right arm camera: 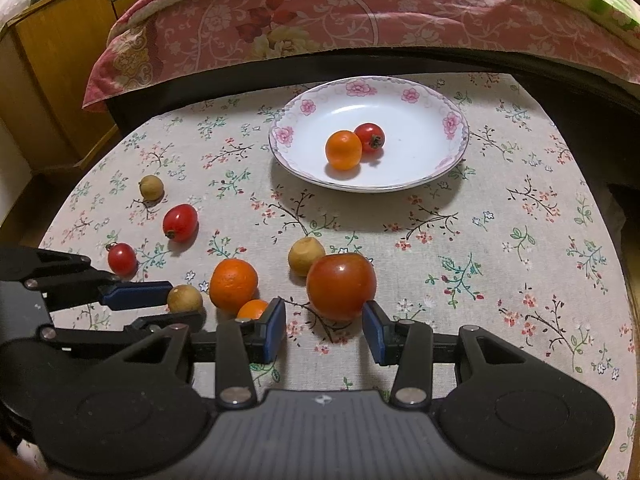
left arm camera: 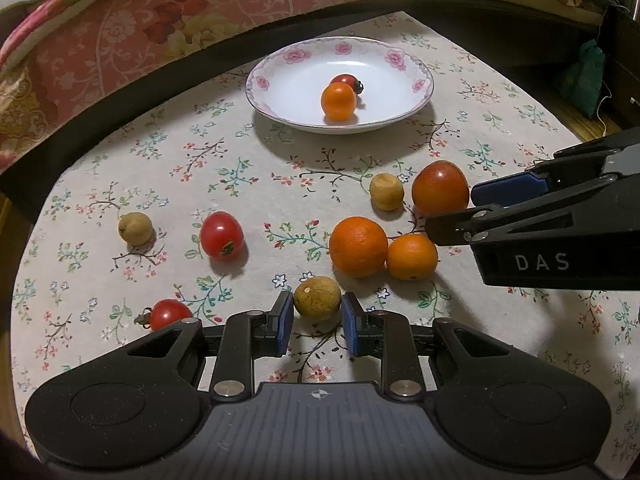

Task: Organize fruits
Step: 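Grasp the yellow-brown fruit with the left gripper, then grasp the small orange tangerine with the right gripper, then carry both fruits to the white plate and open both grippers, then withdraw both grippers from the plate toward the remaining fruits, then grasp a red cherry tomato with the left gripper while the right gripper grasps an orange tangerine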

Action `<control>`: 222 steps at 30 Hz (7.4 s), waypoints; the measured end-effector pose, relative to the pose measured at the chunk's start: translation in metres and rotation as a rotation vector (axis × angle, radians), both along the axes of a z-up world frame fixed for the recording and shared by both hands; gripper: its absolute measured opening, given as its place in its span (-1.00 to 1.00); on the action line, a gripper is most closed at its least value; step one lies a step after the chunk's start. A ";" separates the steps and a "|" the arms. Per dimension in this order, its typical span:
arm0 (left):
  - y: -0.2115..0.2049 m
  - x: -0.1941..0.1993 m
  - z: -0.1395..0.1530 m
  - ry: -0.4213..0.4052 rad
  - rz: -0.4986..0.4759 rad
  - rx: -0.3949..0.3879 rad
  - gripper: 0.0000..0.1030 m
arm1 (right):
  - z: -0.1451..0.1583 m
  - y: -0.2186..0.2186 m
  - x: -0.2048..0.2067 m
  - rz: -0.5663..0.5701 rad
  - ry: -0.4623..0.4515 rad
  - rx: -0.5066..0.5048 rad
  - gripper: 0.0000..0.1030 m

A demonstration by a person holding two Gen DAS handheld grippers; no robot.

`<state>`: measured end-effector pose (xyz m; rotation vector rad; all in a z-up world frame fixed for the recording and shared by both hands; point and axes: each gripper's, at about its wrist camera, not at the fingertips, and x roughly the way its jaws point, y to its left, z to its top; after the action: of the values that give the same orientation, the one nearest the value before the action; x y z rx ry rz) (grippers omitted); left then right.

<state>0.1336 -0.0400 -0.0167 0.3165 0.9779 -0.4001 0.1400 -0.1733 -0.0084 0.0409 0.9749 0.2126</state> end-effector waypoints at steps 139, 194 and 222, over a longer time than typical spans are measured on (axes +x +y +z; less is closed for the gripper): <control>-0.038 0.105 0.016 -0.130 0.029 -0.094 -0.18 | 0.005 -0.042 0.090 -0.064 -0.155 0.154 -0.45; 0.072 0.010 0.022 -0.079 0.095 -0.088 0.09 | -0.001 0.029 -0.003 0.130 -0.059 0.134 -0.31; 0.072 0.023 -0.009 -0.028 0.138 -0.030 -0.13 | -0.011 0.039 0.006 0.165 -0.092 0.018 -0.06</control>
<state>0.1568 0.0322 -0.0257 0.2261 0.9592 -0.2838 0.1464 -0.1341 -0.0194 -0.0334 0.8849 0.3723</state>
